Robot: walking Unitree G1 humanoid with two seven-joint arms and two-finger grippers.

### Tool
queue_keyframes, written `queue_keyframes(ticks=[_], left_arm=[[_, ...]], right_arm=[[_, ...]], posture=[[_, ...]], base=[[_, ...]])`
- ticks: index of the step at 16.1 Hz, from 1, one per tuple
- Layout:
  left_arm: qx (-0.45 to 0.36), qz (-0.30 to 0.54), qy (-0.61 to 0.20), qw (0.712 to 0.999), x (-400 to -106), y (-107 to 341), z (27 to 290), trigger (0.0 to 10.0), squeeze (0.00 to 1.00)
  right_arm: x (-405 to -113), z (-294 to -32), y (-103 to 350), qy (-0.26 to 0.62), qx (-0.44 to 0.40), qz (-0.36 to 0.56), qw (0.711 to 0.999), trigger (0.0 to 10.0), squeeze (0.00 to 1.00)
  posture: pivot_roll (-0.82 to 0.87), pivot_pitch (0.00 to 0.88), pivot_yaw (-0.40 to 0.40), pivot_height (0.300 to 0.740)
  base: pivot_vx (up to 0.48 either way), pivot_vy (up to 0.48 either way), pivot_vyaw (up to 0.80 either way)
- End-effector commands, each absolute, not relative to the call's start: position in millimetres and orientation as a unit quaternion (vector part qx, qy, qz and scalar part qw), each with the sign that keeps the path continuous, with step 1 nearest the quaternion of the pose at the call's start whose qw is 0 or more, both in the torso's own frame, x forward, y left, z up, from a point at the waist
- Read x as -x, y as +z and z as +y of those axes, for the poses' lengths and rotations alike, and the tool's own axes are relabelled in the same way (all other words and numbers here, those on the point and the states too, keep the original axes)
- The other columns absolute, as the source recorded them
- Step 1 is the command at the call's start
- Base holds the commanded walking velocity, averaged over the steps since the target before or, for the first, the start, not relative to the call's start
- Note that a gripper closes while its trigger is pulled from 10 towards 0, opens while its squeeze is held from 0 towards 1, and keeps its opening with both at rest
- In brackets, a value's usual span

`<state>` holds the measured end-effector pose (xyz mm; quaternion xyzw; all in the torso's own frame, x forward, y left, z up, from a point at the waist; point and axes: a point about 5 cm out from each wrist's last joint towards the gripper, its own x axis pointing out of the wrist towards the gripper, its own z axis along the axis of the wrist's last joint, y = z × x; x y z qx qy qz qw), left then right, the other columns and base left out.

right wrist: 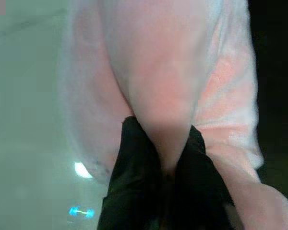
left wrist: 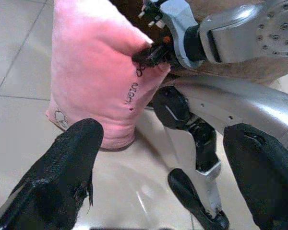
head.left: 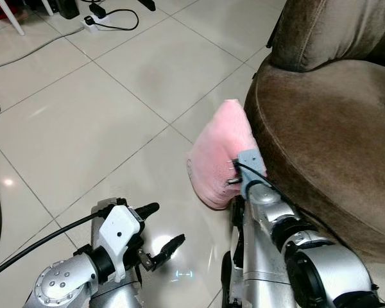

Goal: Move the pillow to the sofa from floor

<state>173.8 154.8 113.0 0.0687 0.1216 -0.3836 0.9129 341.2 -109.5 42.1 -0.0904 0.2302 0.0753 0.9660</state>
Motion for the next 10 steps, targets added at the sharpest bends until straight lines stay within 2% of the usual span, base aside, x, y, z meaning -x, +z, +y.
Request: queue_keyframes(ticks=[1, 3, 6, 8, 10], left_arm=[[-0.072, 0.132, -0.37, 0.917, -171.3, 106.9, 157.7, 10.0, 0.0], [-0.091, 0.114, -0.328, 0.933, -177.2, 104.0, 165.1, 10.0, 0.0], [-0.093, 0.056, -0.238, 0.965, -192.8, 114.3, 177.3, 10.0, 0.0], [-0.098, 0.024, -0.211, 0.972, -201.7, 122.6, 176.1, 10.0, 0.0], [-0.094, 0.005, -0.188, 0.978, -208.0, 125.1, 173.7, 10.0, 0.0]], right_arm=[[-334.3, -103.4, 33.9, 0.099, 0.062, 0.244, 0.963, 0.0, 0.0], [-334.6, -95.2, 38.0, 0.138, 0.016, 0.226, 0.964, 0.0, 0.0], [-341.1, -103.8, 66.3, 0.177, -0.063, 0.13, 0.974, 0.0, 0.0], [-328.0, -116.6, 93.1, 0.182, -0.103, 0.068, 0.976, 0.0, 0.0], [-310.5, -121.6, 112.5, 0.185, -0.125, 0.022, 0.975, 0.0, 0.0]], posture=[[0.1, 0.225, -0.089, 0.454], [0.1, 0.161, -0.093, 0.454], [0.06, 0.04, -0.077, 0.454], [0.03, 0.0, -0.055, 0.454], [0.0, 0.0, -0.033, 0.454]], base=[[0.0, 0.0, 0.0], [0.0, 0.0, 0.0], [0.0, 0.0, 0.0], [0.0, 0.0, 0.0], [0.0, 0.0, 0.0]])
